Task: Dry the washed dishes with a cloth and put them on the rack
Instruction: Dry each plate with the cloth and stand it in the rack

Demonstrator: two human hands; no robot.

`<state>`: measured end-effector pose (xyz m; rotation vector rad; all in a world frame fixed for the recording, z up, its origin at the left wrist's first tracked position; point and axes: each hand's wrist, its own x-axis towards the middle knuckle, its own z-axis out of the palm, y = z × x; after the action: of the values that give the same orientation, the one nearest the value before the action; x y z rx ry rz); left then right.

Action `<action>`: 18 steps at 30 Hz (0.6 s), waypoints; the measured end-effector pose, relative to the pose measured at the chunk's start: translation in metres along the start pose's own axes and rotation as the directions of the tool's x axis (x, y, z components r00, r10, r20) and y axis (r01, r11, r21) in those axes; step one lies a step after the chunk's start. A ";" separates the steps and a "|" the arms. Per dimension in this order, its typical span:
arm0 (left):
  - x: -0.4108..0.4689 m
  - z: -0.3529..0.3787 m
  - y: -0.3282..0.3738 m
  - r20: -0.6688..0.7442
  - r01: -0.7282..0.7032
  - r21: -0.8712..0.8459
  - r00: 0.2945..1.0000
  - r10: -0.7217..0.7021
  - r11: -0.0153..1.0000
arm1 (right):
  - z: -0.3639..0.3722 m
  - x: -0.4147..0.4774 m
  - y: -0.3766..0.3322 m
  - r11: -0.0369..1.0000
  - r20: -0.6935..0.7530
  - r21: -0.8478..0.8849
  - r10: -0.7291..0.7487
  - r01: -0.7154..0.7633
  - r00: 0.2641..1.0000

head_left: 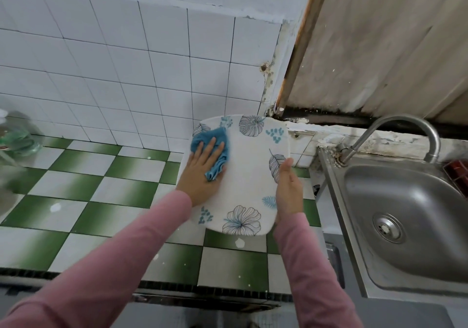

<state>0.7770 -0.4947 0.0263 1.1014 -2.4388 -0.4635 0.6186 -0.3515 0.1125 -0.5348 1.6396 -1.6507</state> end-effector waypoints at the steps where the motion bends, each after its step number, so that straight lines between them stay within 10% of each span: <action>1: -0.008 0.003 0.000 0.035 0.005 -0.053 0.999 -0.003 0.999 | 0.001 0.001 0.000 1.000 -0.027 0.022 -0.003 0.003 1.000; 7: -0.051 0.015 0.038 0.260 -0.010 -0.271 0.962 0.083 0.962 | 0.013 0.006 -0.005 0.998 -0.148 0.042 -0.034 0.041 0.988; 13: -0.070 0.013 0.076 0.254 -0.185 -0.436 0.914 0.317 0.881 | 0.019 0.000 -0.008 0.998 -0.179 0.049 -0.023 0.032 0.984; 18: -0.058 0.009 0.046 0.191 -0.159 -0.339 0.953 0.233 0.927 | 0.026 -0.012 0.003 0.999 -0.180 0.041 0.019 -0.012 0.983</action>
<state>0.7784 -0.4208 0.0260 0.6894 -2.5142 -0.9271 0.6458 -0.3601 0.1145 -0.3600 1.7315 -1.7593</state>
